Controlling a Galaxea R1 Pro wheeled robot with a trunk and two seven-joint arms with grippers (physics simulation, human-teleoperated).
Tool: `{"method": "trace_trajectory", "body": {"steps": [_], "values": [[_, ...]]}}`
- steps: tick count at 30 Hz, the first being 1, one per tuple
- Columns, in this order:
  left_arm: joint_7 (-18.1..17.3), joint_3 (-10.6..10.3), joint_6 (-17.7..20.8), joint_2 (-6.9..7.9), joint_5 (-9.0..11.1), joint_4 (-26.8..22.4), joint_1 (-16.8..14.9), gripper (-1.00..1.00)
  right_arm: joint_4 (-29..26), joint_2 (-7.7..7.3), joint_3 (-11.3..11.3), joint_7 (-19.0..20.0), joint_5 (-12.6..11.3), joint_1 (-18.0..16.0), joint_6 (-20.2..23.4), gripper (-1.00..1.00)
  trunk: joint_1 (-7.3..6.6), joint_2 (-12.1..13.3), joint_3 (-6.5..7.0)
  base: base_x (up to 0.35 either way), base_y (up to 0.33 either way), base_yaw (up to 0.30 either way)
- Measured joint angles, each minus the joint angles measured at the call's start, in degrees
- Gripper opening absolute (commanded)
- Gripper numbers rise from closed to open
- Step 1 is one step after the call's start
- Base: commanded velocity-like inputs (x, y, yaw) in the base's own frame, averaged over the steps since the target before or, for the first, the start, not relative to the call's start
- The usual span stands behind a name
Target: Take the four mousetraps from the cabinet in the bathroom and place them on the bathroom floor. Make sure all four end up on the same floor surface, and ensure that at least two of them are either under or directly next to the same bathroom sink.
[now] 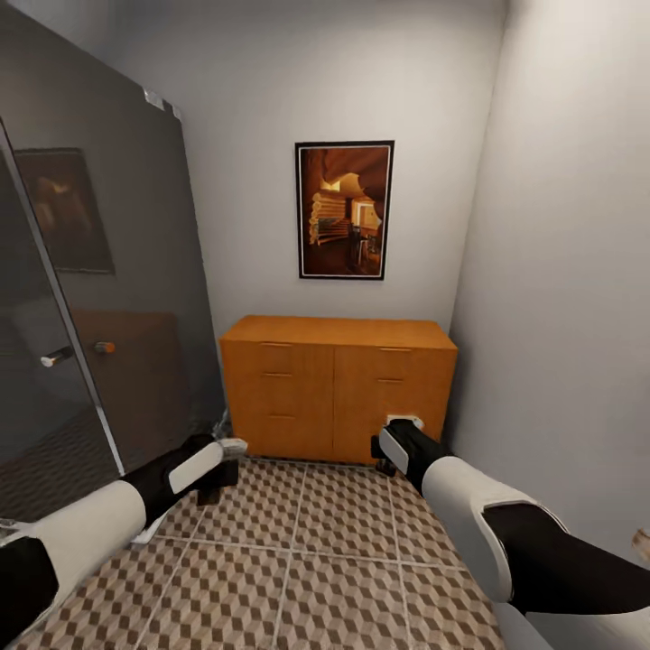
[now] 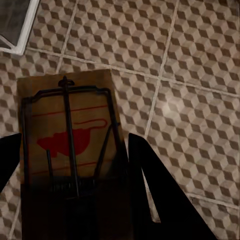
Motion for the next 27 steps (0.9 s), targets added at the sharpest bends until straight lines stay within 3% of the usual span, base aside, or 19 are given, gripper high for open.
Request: {"method": "trace_trajectory", "body": {"steps": [1, 2, 4, 7, 12, 21, 27], "values": [[-3.55, -2.61, -2.84, -0.13, -0.29, 2.08, 0.01, -1.00, 0.96, 0.00, 0.00, 0.04, 0.09, 0.00, -1.34, -1.00, 0.00, 0.00, 0.00, -0.263, 0.000, 0.000], [-5.35, -3.64, -4.18, -0.18, -0.40, 3.10, 0.02, -1.00, 1.33, 0.00, 0.01, 0.06, 0.22, -0.01, -1.89, -1.00, -0.01, -0.01, 0.01, -0.174, 0.000, 0.000], [-12.27, -6.33, -8.91, -0.30, -0.77, 6.95, 0.08, -1.00, 2.28, 0.00, 0.02, 0.26, 2.10, -0.01, -3.25, -1.00, -0.03, -0.01, 0.00, -0.073, 0.000, 0.000], [-16.14, -7.45, -11.90, -0.35, -0.86, 9.52, 0.28, -1.00, 2.61, 0.00, 0.04, -0.08, 6.04, -0.01, -3.91, -1.00, -0.04, -0.01, 0.01, -0.022, 0.000, 0.000], [-17.24, -7.74, -17.77, -0.31, -0.87, 10.40, 0.33, -1.00, 2.66, 0.00, -0.02, -0.50, 7.50, -0.01, -4.22, -1.00, -0.04, -0.01, 0.07, -0.004, 0.000, 0.118], [-17.27, -7.76, -20.88, -0.19, -0.55, 10.81, 0.77, -1.00, 2.97, -0.01, -0.06, -0.35, 7.44, -0.01, -4.15, -1.00, -0.04, -0.01, 0.45, 0.000, 0.000, 0.245], [-17.67, -7.85, -28.94, -0.31, -0.42, 12.59, 3.64, -1.00, 5.35, -0.01, -0.07, -0.58, 7.49, -0.01, -4.20, -1.00, -0.04, -0.01, 0.72, 0.000, 0.000, 0.257]]}}
